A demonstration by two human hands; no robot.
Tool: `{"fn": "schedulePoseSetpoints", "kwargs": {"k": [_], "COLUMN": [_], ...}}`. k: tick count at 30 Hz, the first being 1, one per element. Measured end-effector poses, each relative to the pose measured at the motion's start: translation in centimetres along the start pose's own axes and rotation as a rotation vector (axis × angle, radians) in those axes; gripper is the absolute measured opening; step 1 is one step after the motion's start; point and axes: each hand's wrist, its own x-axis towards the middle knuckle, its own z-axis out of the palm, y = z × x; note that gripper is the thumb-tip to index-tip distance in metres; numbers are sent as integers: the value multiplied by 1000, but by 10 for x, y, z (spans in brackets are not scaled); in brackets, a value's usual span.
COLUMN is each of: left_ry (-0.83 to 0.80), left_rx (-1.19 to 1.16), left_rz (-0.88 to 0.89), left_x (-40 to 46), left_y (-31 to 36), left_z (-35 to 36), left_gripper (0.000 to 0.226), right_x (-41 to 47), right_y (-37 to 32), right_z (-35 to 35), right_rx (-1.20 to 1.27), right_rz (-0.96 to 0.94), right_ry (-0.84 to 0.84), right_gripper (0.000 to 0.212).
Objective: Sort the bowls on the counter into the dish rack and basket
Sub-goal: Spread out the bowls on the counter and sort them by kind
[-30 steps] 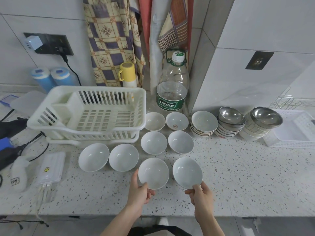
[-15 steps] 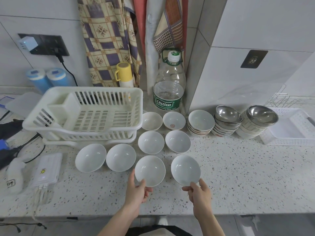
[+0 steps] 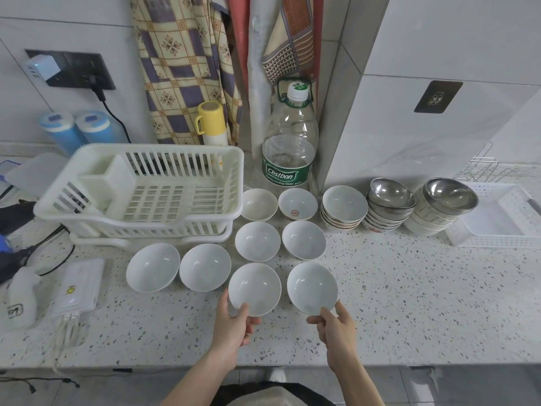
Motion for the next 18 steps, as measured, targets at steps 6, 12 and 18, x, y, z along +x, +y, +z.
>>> {"fn": "schedulePoseSetpoints", "kwargs": {"k": [6,12,18], "left_ry": [-18,-1,25], "left_rx": [-21,-20,-42], "left_rz": [-3,16,32], "left_x": [-1,-2,-2], "left_y": [0,-1,-3], "left_z": [2,4,8], "left_gripper": [62,64,62], "right_x": [3,4,2], "right_y": [-1,-2,-3], "right_z": [0,1,1], "right_rx": [2,-4,-4], "right_rz": [10,8,3], "right_ry": [-15,-23,-36], "right_gripper": [46,46,43]}}
